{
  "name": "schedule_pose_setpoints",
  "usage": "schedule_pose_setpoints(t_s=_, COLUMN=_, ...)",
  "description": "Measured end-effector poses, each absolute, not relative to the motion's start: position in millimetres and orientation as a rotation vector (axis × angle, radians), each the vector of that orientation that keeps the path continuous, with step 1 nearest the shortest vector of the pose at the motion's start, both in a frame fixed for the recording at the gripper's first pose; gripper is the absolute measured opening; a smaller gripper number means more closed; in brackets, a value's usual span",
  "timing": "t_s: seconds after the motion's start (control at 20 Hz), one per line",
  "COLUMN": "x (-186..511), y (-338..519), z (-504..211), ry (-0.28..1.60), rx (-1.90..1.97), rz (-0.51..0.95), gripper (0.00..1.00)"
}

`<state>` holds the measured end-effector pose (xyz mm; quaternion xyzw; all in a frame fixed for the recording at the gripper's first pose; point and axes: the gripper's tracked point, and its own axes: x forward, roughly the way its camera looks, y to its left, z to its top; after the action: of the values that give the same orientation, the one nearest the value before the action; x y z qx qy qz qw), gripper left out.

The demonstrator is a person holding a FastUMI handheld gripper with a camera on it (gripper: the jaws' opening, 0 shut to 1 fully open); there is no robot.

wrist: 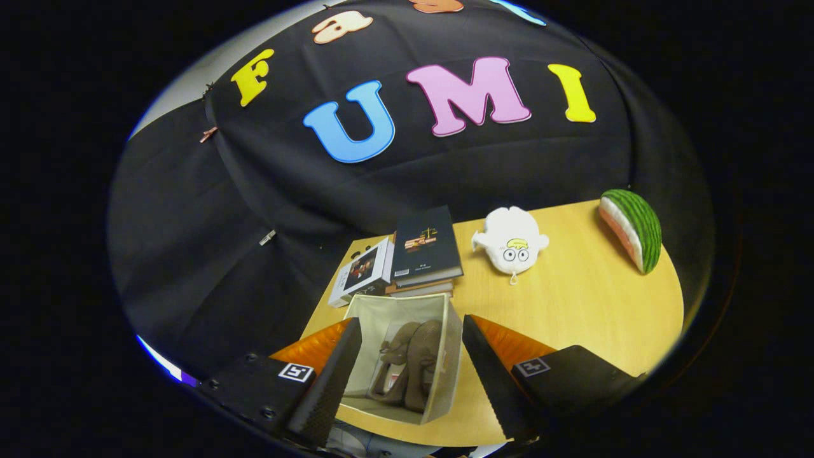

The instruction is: Open the storage box then place both shoes into the box .Put the left shoe in first, then the right shoe, with the right side of both shoes facing outward in a uniform manner.

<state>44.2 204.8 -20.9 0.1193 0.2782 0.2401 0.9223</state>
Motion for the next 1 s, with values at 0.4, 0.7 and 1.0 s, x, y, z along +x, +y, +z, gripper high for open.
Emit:
schedule_pose_setpoints(t_s=0.4, x=81, y=72, z=22, ry=0.298, rx=0.055, rz=0.388, gripper=0.98)
schedule_pose_setpoints(t_s=0.7, x=86, y=4, z=32, ry=0.166, rx=0.01, rz=0.291, gripper=0.98)
schedule_pose_setpoints(t_s=1.0, x=80, y=-47, z=30, ry=0.067, rx=-0.007, rz=0.23, gripper=0.98)
